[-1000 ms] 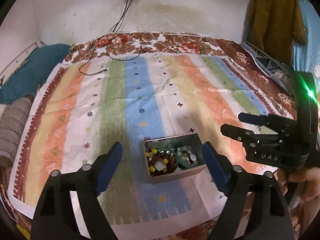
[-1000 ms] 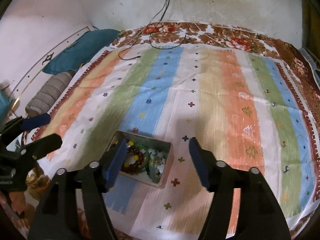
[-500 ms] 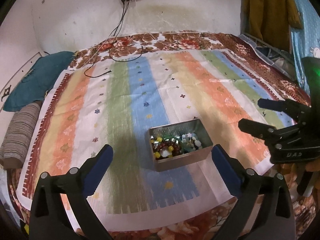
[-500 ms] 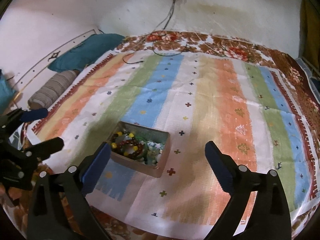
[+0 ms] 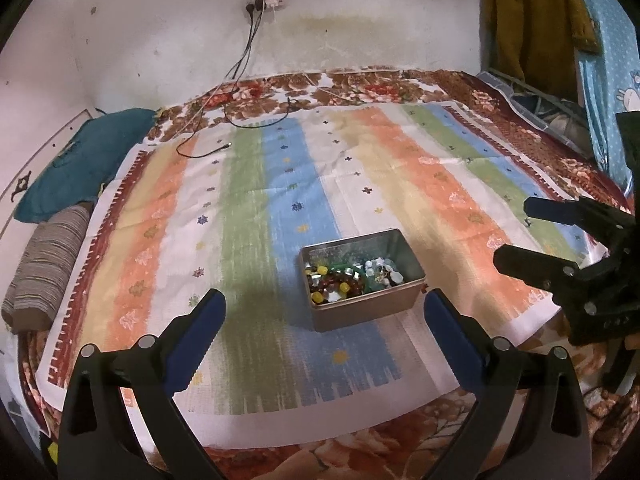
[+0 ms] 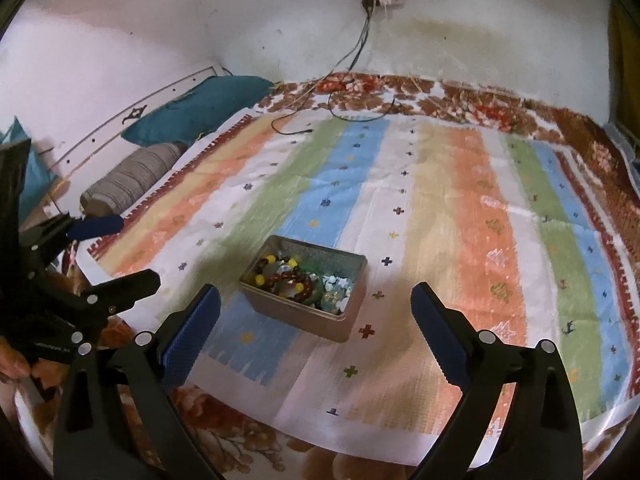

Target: Organize jewelry

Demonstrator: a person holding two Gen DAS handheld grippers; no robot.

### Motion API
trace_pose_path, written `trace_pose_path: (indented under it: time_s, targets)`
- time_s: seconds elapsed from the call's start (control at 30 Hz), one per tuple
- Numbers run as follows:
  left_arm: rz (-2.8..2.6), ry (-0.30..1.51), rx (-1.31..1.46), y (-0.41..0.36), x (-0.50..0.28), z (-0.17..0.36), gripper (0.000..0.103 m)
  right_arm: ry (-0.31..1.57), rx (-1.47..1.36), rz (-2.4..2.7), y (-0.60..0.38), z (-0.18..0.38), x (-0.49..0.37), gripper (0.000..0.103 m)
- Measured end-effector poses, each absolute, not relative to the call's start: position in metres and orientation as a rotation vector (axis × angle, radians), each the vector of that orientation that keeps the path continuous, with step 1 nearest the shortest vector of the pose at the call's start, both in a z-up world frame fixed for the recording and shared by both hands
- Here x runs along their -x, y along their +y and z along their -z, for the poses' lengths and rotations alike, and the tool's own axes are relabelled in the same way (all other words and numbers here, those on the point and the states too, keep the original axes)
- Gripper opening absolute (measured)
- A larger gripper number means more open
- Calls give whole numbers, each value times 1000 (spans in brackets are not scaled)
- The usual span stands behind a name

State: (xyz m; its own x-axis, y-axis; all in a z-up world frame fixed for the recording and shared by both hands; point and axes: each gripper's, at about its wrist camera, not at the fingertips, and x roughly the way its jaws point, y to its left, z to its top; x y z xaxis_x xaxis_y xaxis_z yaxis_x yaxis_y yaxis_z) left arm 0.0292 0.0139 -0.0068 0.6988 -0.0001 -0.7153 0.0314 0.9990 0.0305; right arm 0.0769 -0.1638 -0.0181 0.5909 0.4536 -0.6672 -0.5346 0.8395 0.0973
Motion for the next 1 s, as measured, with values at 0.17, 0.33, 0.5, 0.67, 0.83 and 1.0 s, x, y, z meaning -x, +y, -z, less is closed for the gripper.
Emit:
trace_pose_path:
  time_s: [0.17, 0.33, 0.5, 0.67, 0.83, 1.0]
  targets:
    - [34, 781, -42, 11, -26, 3, 97, 734, 120, -574, -164, 17, -74, 98]
    - [46, 779, -37, 11, -26, 3, 97, 741, 102, -578, -166, 18, -73, 98]
    - [53, 769, -17, 16, -25, 1, 97, 769, 90, -575, -166, 21, -78, 98]
    - [49, 774, 4, 20, -27, 2, 97, 763, 67, -558, -171, 20, -80, 98]
    - [49, 774, 4, 21, -27, 2, 97, 768, 53, -551, -172, 20, -82, 98]
    - [51, 774, 4, 21, -26, 2, 97, 753, 59, -545, -173, 20, -80, 98]
